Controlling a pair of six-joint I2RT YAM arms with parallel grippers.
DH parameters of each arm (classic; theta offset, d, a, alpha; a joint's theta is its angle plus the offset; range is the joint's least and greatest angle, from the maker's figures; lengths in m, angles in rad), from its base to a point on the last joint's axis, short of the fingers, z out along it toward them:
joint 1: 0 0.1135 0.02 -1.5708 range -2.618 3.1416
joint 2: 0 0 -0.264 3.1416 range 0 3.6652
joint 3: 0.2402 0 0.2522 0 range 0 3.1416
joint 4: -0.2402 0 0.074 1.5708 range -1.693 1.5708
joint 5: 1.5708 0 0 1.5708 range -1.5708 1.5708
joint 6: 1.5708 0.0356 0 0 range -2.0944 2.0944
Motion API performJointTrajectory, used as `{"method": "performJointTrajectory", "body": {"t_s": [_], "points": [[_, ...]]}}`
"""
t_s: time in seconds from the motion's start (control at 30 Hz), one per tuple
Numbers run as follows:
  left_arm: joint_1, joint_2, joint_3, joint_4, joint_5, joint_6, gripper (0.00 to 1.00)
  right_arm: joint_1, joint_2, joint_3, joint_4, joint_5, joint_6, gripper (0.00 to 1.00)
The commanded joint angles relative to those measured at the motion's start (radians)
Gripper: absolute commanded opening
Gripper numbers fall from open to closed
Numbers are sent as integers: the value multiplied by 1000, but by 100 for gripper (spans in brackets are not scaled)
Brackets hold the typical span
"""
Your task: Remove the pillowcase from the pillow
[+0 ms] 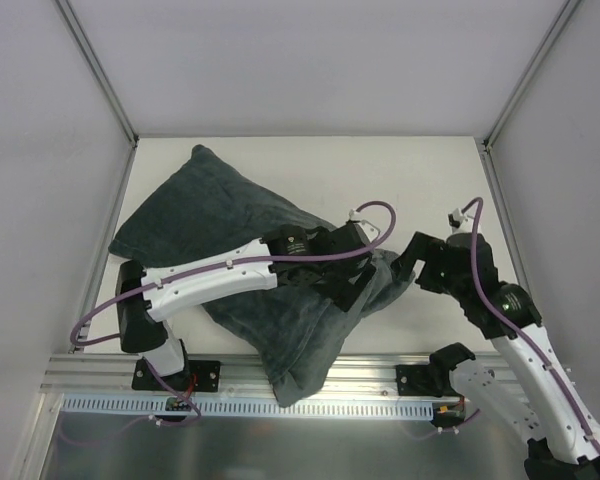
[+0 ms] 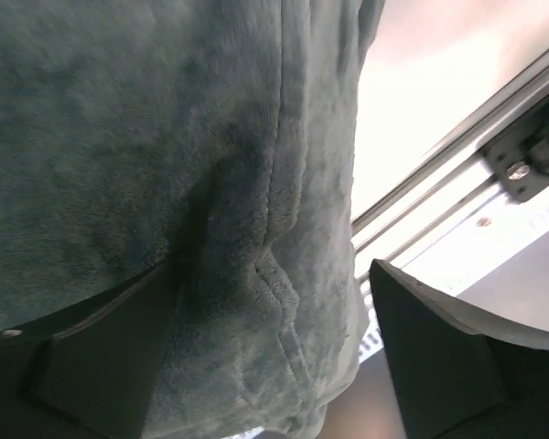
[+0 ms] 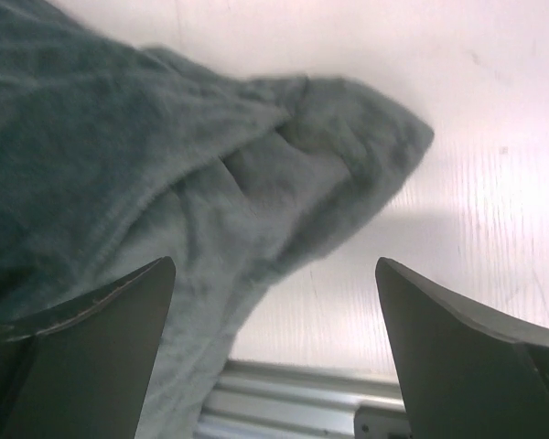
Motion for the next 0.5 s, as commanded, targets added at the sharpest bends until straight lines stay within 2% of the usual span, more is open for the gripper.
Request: {"method": "performJointTrajectory", "body": {"t_s": [0.0, 0.07, 0.1, 0.17, 0.2, 0.23, 0.27, 0.3, 0.33, 0.47], "points": [[-6, 16, 44, -62, -4, 33, 83, -5, -70, -86, -79, -54, 57, 96], [-5, 25, 51, -88, -68, 8, 65, -5, -100, -118, -87, -76, 74, 96], [0, 22, 60, -100, -96, -1, 47, -5, -112, -142, -81, -92, 78, 96], [14, -8, 65, -120, -122, -33, 35, -5, -135, -165, -53, -181, 94, 96], [29, -27, 48, -120, -105, -47, 25, 4, -135, -179, -1, -217, 105, 96], [62, -47, 33, -117, -89, -65, 21, 14, -126, -201, 30, -275, 120, 96], [79, -88, 16, -111, -67, -91, 15, 33, -118, -208, 62, -288, 153, 96], [92, -106, -18, -101, -64, -101, 8, 103, -106, -208, 108, -284, 169, 96], [113, -125, -33, -96, -65, -108, 1, 148, -91, -192, 122, -226, 184, 96], [158, -218, -97, -78, -47, -142, 0, 403, 44, -113, 194, -52, 250, 96]]}}
